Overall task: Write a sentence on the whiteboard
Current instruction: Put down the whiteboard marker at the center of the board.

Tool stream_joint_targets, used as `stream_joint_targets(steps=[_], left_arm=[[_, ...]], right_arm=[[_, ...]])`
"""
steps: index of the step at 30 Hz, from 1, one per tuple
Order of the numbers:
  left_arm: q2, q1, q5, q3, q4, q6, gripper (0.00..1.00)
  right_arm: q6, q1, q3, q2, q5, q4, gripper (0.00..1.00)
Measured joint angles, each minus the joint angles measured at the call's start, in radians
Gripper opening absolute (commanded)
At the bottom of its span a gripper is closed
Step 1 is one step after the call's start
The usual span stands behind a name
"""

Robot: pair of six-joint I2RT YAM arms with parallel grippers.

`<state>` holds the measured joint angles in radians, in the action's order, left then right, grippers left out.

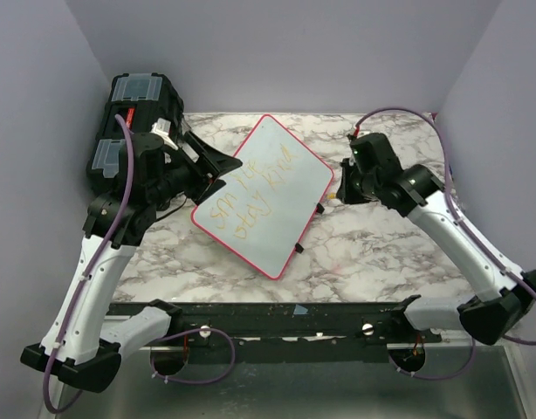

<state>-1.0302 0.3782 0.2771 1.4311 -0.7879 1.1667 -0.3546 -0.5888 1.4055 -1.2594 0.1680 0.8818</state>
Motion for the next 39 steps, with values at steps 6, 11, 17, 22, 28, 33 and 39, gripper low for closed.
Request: stream_joint_targets(steps=[6,11,17,22,28,33,39], left_arm=[[0.026,-0.024,-0.05,-0.042,-0.049,-0.066,0.76],[0.054,-0.026,-0.076,-0.095,-0.076,-0.093,0.76],[0.102,-0.031,-0.093,-0.147,-0.08,-0.105,0.76],[0.12,-0.033,-0.108,-0.159,-0.091,-0.114,0.76],[0.138,-0.039,-0.13,-0.164,-0.114,-0.132,0.76],[0.164,-0.045,-0.152,-0.166,-0.128,-0.151,0.76],[0.174,-0.045,-0.17,-0.171,-0.133,-0.167,0.77]], right_arm=[[-0.105,0.0,-0.01,-0.14,0.004,0.184,0.01],[-0.154,0.0,-0.04,-0.228,0.046,0.253,0.01],[-0.182,0.0,-0.159,-0.262,0.066,0.218,0.0],[-0.191,0.0,-0.293,-0.292,0.063,0.097,0.01],[-0.193,0.0,-0.352,-0.235,0.048,0.032,0.31],[-0.201,0.001,-0.364,-0.216,0.048,0.021,0.74],[-0.198,0.001,-0.29,-0.158,0.052,0.056,1.0]])
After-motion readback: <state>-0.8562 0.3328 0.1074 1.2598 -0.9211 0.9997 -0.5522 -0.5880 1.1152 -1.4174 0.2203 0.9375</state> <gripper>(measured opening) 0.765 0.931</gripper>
